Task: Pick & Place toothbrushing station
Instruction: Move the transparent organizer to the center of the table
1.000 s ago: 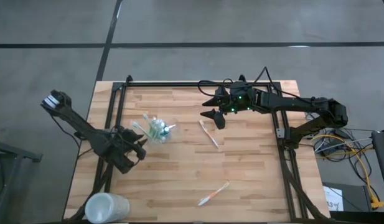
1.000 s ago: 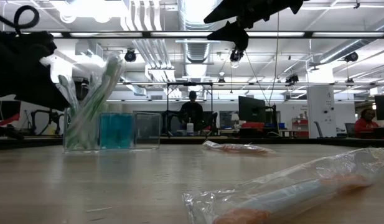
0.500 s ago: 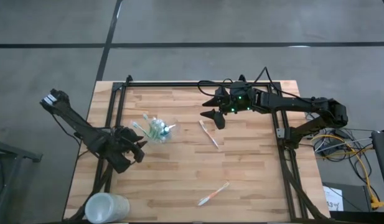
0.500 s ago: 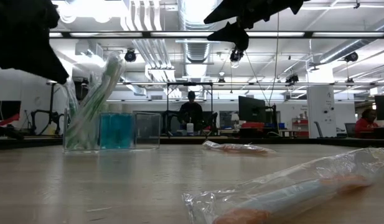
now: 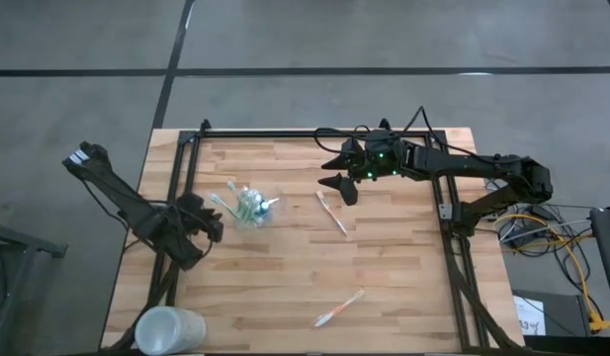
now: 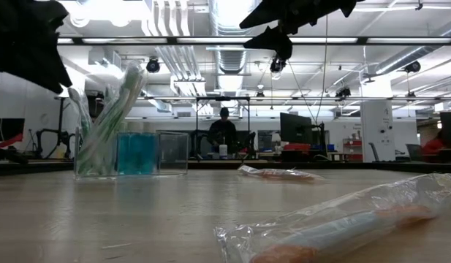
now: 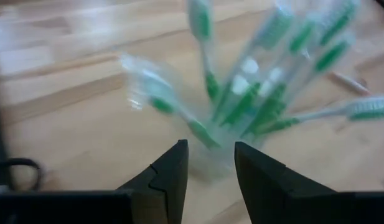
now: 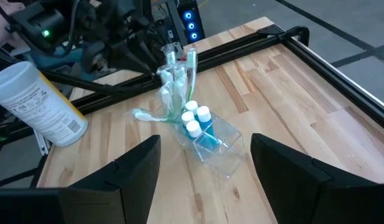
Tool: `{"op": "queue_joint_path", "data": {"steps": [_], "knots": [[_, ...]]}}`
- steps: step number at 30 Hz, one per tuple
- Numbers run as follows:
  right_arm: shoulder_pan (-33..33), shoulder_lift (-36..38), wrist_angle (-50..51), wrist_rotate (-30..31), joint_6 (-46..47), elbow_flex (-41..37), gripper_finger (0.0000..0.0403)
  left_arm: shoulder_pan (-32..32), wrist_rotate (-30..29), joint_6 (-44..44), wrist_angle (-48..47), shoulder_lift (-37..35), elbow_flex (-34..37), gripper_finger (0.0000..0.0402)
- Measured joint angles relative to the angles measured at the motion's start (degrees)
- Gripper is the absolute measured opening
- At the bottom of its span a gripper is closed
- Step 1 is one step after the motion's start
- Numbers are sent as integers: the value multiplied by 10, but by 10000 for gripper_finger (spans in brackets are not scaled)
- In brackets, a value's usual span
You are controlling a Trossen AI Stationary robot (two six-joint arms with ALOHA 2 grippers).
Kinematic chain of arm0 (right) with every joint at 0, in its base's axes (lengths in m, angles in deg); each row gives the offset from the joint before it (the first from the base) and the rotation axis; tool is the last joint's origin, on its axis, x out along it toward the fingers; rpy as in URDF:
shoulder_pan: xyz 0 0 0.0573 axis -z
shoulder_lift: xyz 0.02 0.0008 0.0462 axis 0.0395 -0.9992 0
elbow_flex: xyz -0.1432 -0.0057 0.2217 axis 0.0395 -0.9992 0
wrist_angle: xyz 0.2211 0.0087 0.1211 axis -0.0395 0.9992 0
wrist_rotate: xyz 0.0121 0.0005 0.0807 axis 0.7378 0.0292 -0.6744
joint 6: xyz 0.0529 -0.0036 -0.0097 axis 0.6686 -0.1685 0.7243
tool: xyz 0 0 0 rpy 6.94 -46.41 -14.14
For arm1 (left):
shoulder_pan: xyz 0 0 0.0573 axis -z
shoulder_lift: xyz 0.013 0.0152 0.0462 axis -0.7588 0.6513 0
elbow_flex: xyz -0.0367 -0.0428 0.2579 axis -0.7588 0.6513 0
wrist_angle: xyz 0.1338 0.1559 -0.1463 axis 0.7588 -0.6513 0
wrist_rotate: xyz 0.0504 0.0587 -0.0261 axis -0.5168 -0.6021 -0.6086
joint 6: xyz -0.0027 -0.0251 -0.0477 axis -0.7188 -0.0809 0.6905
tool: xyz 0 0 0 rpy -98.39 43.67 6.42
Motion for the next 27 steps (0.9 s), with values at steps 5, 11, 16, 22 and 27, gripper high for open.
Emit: {"op": "queue_joint_path", "data": {"steps": [5,11,16,22,27], "knots": [[0,0,3,0,0,0,244,0,71,14,-105,0,-51,136],[0,0,12,0,0,-1,244,0,91,87,-148,-7,-62,136],[0,0,12,0,0,-3,244,0,60,166,-149,-31,-62,136],[0,0,13,0,0,-4,244,1,-62,131,-150,-92,-62,136],[0,0,13,0,2,-4,244,1,-78,175,-161,-170,-62,136]]}}
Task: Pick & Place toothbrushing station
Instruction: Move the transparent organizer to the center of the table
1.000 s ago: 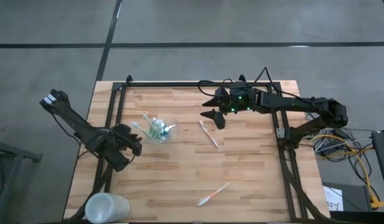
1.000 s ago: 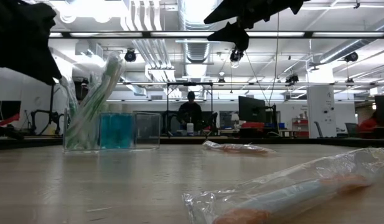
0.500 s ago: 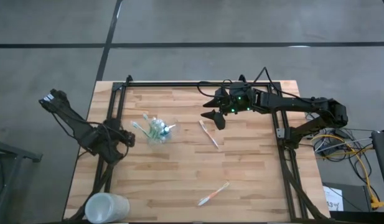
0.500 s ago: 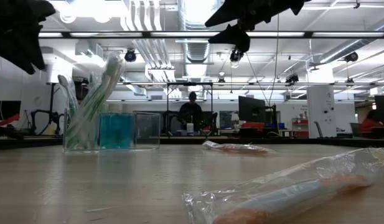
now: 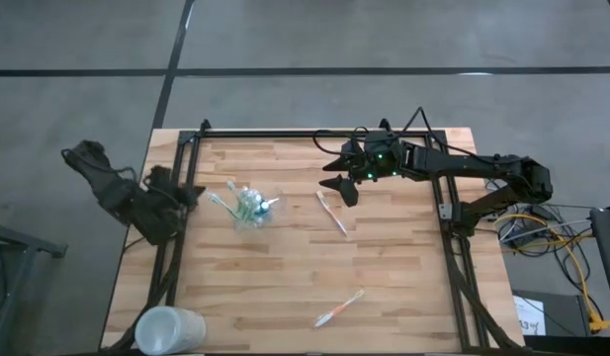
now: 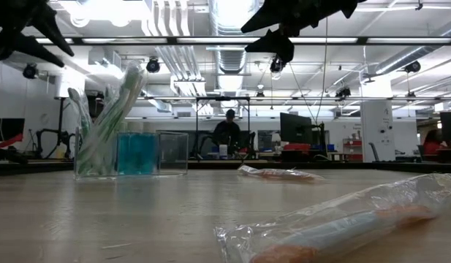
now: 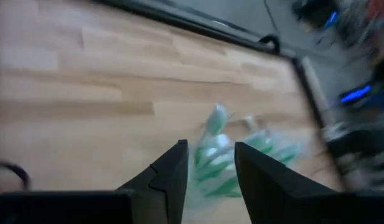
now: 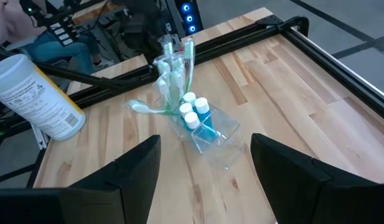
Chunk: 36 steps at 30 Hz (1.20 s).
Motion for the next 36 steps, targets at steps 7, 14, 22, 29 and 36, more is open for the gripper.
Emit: {"op": "queue_joint_path", "data": {"steps": [7,14,22,29,36], "knots": [[0,0,0,0,0,0,244,0,-28,81,-6,-92,-1,136],[0,0,1,0,6,-1,244,0,-28,88,-3,-124,0,136],[0,0,1,-1,5,-1,244,0,39,-170,23,-129,1,136],[0,0,1,-2,5,-1,244,0,85,-503,165,-107,26,136],[0,0,1,-2,4,-1,244,0,294,-588,184,-95,67,136]]}}
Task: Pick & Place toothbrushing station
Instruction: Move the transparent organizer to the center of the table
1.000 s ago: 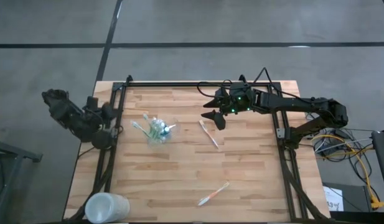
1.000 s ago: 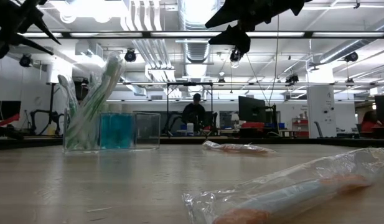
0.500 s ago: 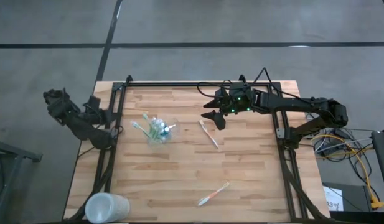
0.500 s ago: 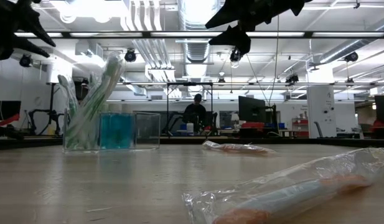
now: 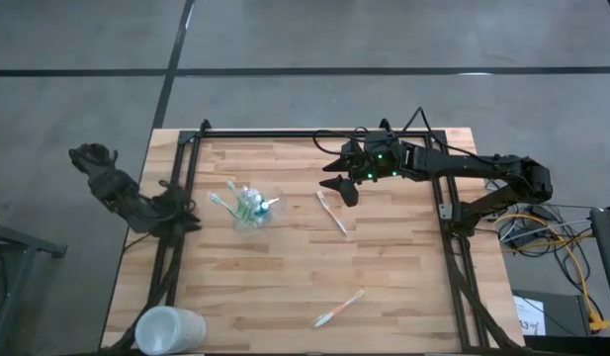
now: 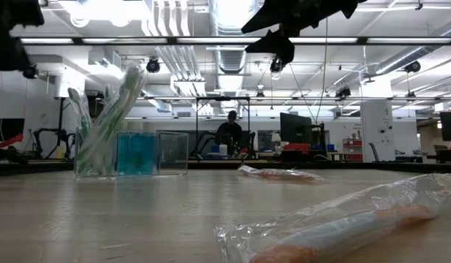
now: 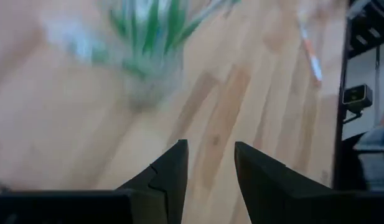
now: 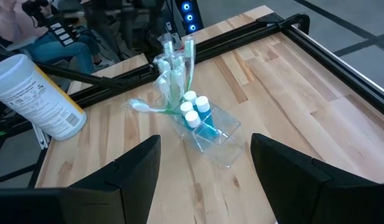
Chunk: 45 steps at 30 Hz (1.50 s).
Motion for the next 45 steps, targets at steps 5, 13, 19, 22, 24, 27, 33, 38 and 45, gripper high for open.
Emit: {"op": "queue_joint_path", "data": {"steps": [5,13,19,22,24,27,33,38,45], "knots": [[0,0,-3,0,0,0,244,0,70,109,11,12,28,135],[0,0,-5,1,0,0,244,-1,43,161,161,50,36,135],[0,0,-5,1,0,0,244,-1,-139,370,207,55,47,136],[0,0,-5,-1,0,0,244,-1,-287,437,207,54,47,136],[0,0,-5,-4,0,0,244,-1,-408,459,207,54,47,136],[-1,0,-4,-5,0,0,244,-1,-560,442,204,46,47,136],[-1,0,-4,-6,0,0,244,-3,-606,446,130,-1,47,136],[-1,0,-5,-6,-11,0,244,-15,-578,521,55,-28,56,136],[-1,0,-6,-5,-12,0,244,-27,-566,625,-23,-34,57,136]]}}
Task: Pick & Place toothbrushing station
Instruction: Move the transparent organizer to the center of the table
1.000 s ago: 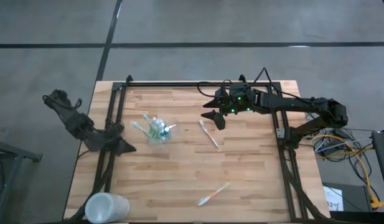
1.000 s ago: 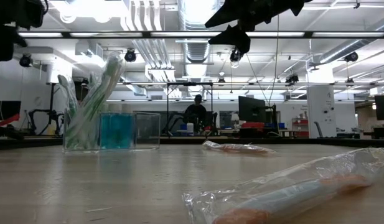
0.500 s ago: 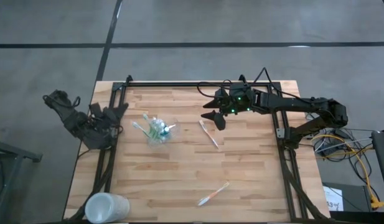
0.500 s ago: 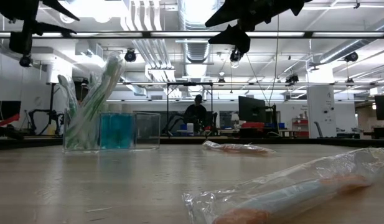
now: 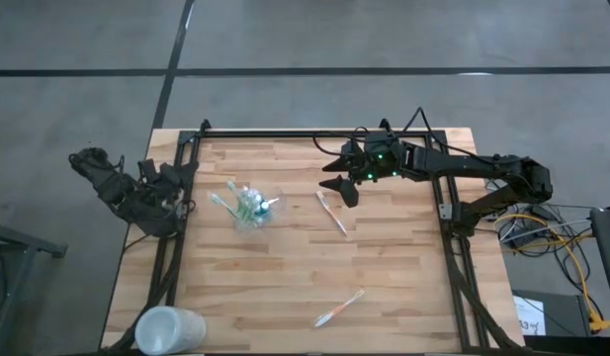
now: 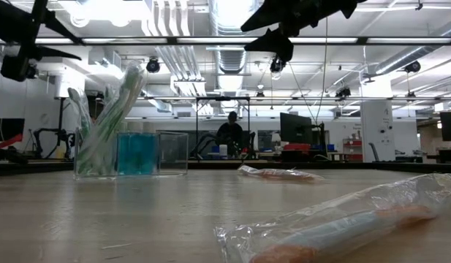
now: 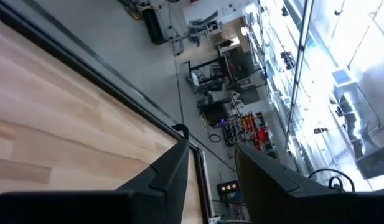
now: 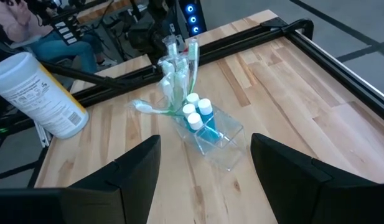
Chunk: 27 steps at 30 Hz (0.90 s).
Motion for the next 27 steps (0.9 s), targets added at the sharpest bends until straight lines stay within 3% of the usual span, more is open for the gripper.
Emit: {"op": "queue_joint_path", "data": {"steps": [8,15,19,27], "knots": [[0,0,-28,0,8,0,244,-5,48,26,-15,2,0,136],[0,0,-31,1,6,0,244,-5,9,-10,37,3,8,136],[0,0,-30,1,6,0,244,-5,-23,-166,160,3,6,136],[0,0,-30,1,6,0,244,-5,8,-542,417,3,-16,136]]}}
